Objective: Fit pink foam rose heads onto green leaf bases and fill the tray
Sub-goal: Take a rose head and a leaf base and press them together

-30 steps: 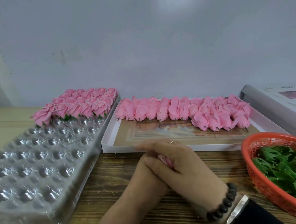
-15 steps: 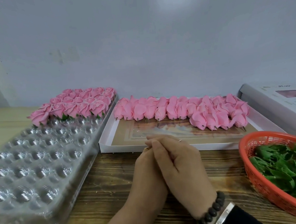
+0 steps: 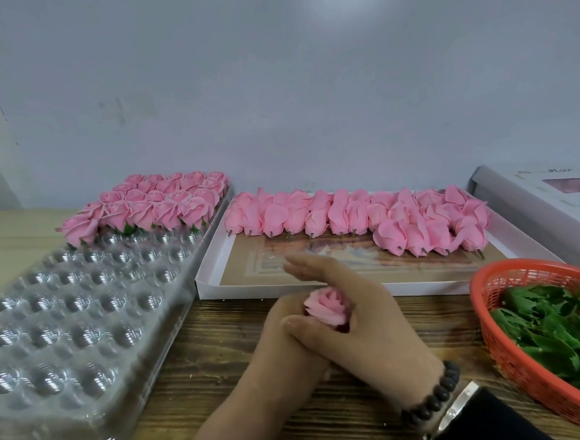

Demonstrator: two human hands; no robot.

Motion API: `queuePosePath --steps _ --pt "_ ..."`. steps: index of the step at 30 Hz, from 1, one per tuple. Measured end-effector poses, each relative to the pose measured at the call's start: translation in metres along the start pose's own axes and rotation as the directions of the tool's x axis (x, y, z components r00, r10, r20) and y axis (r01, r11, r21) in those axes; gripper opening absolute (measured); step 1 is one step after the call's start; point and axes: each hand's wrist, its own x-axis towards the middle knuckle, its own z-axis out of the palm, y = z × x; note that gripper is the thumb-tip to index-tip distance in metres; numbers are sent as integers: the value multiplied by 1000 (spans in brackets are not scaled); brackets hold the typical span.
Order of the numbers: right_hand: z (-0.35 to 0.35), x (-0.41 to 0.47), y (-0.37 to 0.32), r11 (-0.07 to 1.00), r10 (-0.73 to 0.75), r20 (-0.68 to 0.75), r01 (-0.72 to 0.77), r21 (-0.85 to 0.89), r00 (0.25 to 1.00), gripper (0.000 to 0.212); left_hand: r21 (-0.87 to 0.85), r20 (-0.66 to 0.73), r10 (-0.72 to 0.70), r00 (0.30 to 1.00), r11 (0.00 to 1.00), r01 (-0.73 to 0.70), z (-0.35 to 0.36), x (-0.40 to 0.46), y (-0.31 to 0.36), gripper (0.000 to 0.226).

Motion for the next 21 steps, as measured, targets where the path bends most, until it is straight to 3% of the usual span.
queuePosePath --steps 2,4,8,9,13,15,18,21 --pt "1 -1 2 998 4 -52 -7 -58 999 66 35 -128 69 989 997 -65 1 2 -6 19" --pt "4 -2 0 996 9 -107 -18 -84 994 63 15 -237 41 971 999 -38 6 3 -11 15" --pt "16 -4 -6 998 -36 -237 20 -67 971 55 -329 -240 -129 962 943 44 14 5 -10 20" --pt "19 -3 -8 998 -46 -259 32 -60 965 52 -301 -257 -106 961 953 24 15 4 -8 21" --pt "18 0 -6 996 -85 -301 75 -44 950 38 116 -338 102 936 991 -66 22 2 -1 37" --pt "12 2 -3 998 -64 -243 55 -41 968 32 149 -329 62 942 989 -13 22 2 -1 37" --pt "6 3 -1 998 -33 -114 27 -60 993 32 159 -203 -24 979 986 57 14 6 -4 35" --pt "6 1 -1 990 -51 -14 48 -129 999 32 381 -100 88 991 923 -43 9 8 1 41"
